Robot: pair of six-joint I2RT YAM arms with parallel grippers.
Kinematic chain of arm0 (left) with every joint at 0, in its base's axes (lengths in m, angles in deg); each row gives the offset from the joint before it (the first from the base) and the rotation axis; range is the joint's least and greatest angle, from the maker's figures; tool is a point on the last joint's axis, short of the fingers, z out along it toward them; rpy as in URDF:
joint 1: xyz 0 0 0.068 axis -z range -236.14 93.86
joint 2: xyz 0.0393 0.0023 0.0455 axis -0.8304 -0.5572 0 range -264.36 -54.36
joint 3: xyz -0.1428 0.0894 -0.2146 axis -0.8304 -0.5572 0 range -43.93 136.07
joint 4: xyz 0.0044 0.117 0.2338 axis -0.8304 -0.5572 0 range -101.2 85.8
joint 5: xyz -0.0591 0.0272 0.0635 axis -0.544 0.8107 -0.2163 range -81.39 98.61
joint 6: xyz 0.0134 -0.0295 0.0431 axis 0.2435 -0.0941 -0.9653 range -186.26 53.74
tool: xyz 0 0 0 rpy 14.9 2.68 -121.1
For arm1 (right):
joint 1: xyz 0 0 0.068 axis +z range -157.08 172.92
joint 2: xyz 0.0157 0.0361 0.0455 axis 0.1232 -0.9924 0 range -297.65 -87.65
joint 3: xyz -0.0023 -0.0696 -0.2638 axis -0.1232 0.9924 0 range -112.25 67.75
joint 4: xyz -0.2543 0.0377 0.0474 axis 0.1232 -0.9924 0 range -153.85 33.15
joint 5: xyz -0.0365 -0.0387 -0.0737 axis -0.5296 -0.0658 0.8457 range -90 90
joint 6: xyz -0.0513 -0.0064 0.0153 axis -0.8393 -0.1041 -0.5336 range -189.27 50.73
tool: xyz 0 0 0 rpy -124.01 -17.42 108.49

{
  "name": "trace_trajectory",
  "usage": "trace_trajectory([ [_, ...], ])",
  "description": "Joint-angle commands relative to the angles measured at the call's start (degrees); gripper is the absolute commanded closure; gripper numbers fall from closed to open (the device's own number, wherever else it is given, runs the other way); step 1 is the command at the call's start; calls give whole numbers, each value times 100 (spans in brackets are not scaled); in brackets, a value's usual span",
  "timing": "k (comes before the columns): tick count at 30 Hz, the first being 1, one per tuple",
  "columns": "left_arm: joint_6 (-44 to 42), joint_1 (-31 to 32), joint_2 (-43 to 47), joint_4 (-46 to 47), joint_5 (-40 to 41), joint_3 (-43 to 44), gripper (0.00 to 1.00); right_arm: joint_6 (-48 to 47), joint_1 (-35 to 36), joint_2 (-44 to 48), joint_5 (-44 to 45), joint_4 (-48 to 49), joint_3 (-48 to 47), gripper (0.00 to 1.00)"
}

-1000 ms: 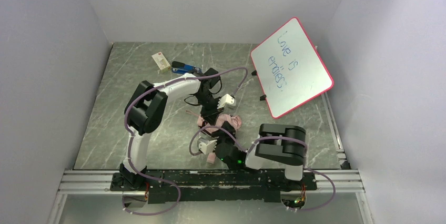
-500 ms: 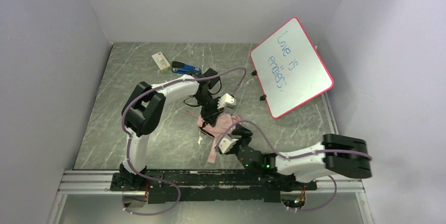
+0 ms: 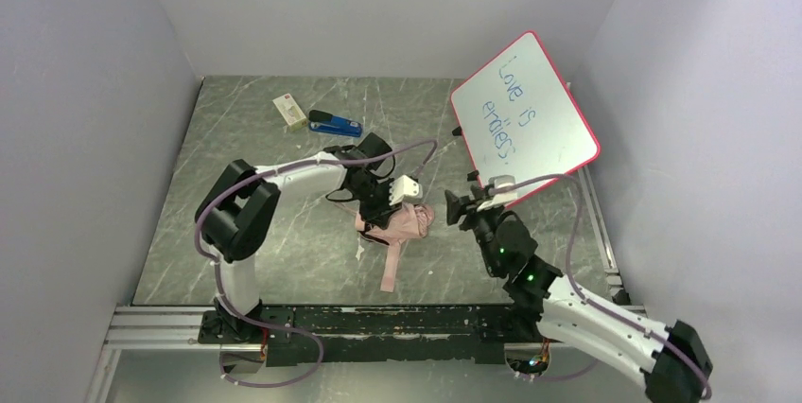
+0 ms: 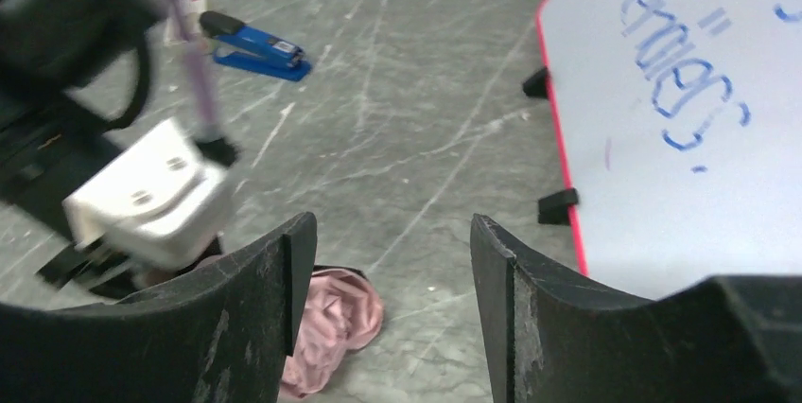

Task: Put away the umbrella

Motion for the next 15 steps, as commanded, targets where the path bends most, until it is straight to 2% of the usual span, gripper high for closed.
trace_trajectory([
  [1,-167,-100,-298,1357,2209,-762,95,1332,-1216,-40,-1472,-1483,-426,35],
  [6,-80,-15,-98,1858,2739,-1067,95,1370,-2654,-1376,-3544,-2056,-1407,33],
  [10,-92,210,133,2434,3262,-1472,95,914,-3057,-2534,-4636,-2431,-2279,32],
  [15,-188,545,290,2997,3818,-1964,95,438,-3352,-3774,-5424,-3020,-3287,26],
])
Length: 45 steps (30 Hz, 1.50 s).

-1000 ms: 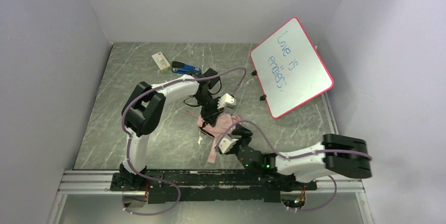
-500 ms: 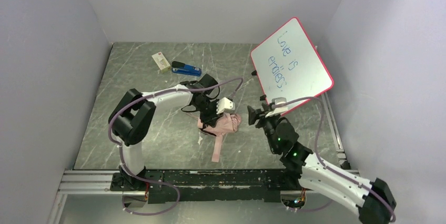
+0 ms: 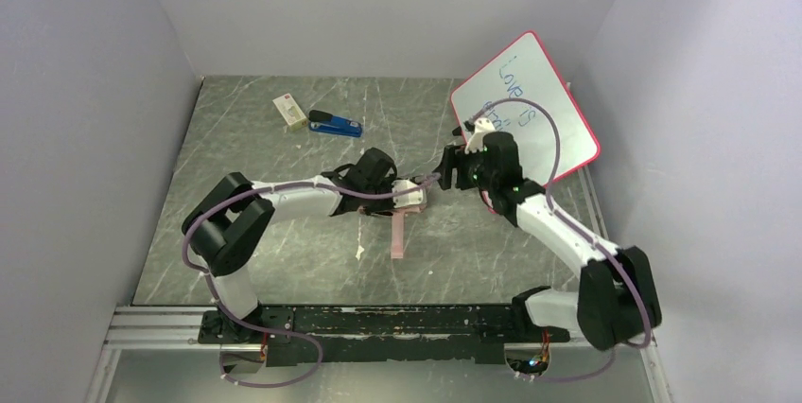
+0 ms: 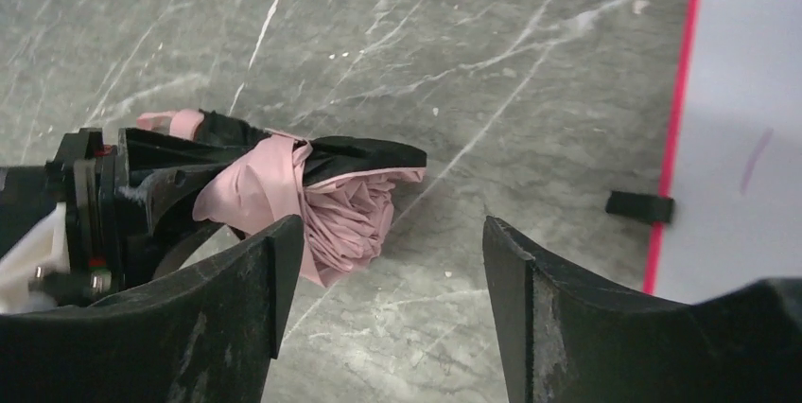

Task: Put away the umbrella

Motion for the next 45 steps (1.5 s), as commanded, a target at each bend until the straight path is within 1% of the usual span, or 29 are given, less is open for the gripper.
trace_trajectory([
  [1,-293,168,-381,261,1603,-664,95,-448,-272,-659,-1204,-669,-653,25],
  [4,-323,304,-336,515,1829,-890,95,-693,-337,-1045,-1342,-846,-1103,21],
  [7,-328,498,-324,669,2037,-1044,95,-1101,-340,-1543,-1761,-1134,-1644,19],
  [10,-454,719,-364,1024,2329,-1230,95,-1602,-341,-2069,-2272,-1341,-2117,17],
  [13,-608,893,-421,1307,2644,-1445,95,-2171,-334,-2528,-2532,-1617,-2562,17],
  [15,-696,978,-473,1460,2769,-1545,95,-2657,-322,-2819,-2769,-1964,-2870,16],
  [19,-881,1160,-595,1814,3136,-1712,95,-3314,-213,-3139,-3059,-2248,-3218,15],
  [23,-1006,1310,-655,2172,3396,-1874,95,-3720,-152,-3432,-3321,-2539,-3566,14],
  [28,-1221,1469,-708,2580,3690,-2083,95,-4579,17,-3901,-3375,-3358,-4060,13],
  [33,-1437,1577,-788,2854,3807,-2218,95,-5200,193,-4237,-3293,-3919,-4289,12],
  [39,-1559,1611,-813,2972,3837,-2289,95,-5484,336,-4558,-3339,-4371,-4563,11],
  [45,-1591,1627,-816,3071,3905,-2353,95,-5538,487,-5051,-3021,-4696,-4891,14],
])
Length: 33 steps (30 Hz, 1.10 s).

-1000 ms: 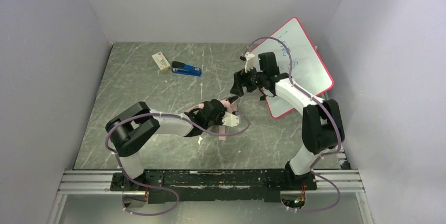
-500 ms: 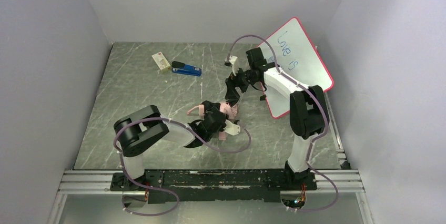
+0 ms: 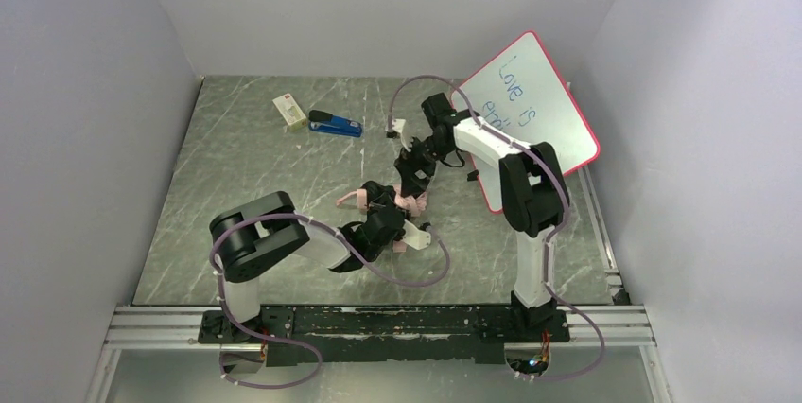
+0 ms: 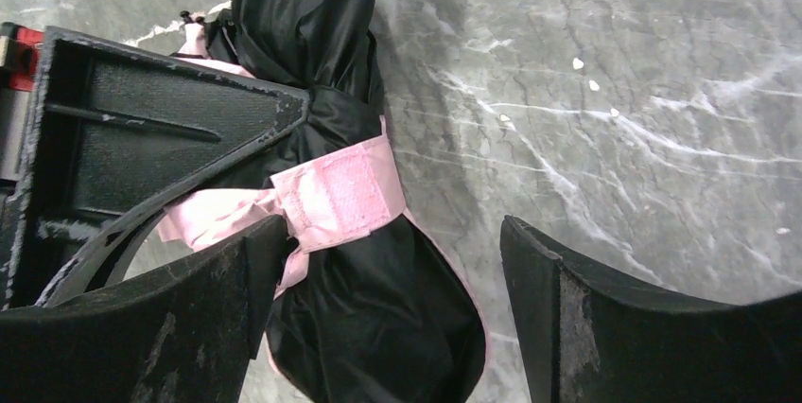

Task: Put away the umbrella

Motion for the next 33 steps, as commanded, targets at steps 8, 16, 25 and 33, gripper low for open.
trace_trajectory([
  [8,127,-28,-279,-1168,72,-468,95,-4,150,-704,650,-461,-178,31],
  [16,775,-34,222,-1566,-334,-340,74,362,164,-584,1122,101,142,68],
  [25,1425,-193,1819,-2479,-1213,-389,46,664,176,-230,1754,858,651,80],
  [33,2343,-2457,3415,-3880,-2740,-334,53,772,324,-132,2228,1343,929,80],
])
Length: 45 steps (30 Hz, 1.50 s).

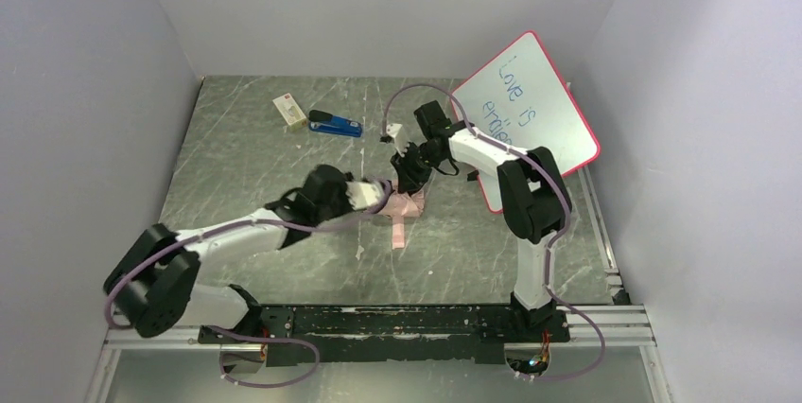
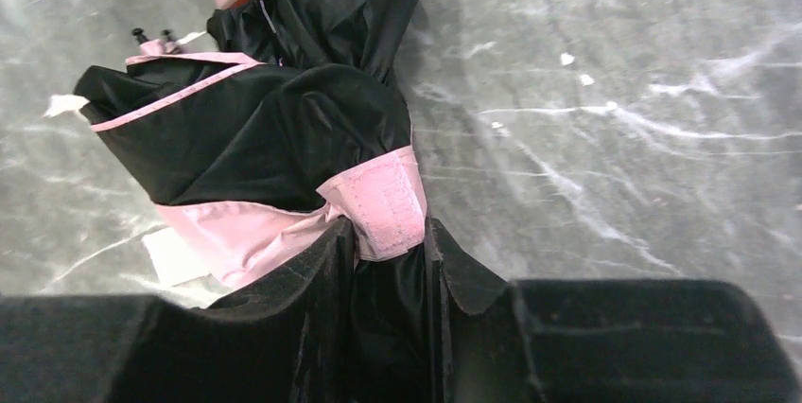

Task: Put away the umbrella

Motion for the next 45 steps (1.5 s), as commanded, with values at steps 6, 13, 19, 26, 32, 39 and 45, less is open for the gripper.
trace_trajectory([
  [6,863,-1911,1034,-1282,-1377,155,53,-342,606,48,2547,1176,1040,81],
  [13,836,-2258,744,-1466,-1833,606,54,-508,993,818,2883,1450,1870,84],
  [19,934,-2381,96,-2133,-2814,1525,54,-441,1369,1886,3258,2400,3021,83],
  [26,638,-2387,-960,-3358,-4318,3171,52,-603,2033,2451,4617,3623,4113,79],
  [32,33,-2343,-1694,-4223,-5095,4065,49,-717,2436,2397,5402,4278,4492,76],
  [39,-885,-2013,-2697,-5641,-5467,5205,40,-1013,2970,2507,6137,5171,4963,72],
  [45,-922,-1682,-3149,-5850,-5379,5822,34,-1353,3577,2366,6675,5729,5258,76],
])
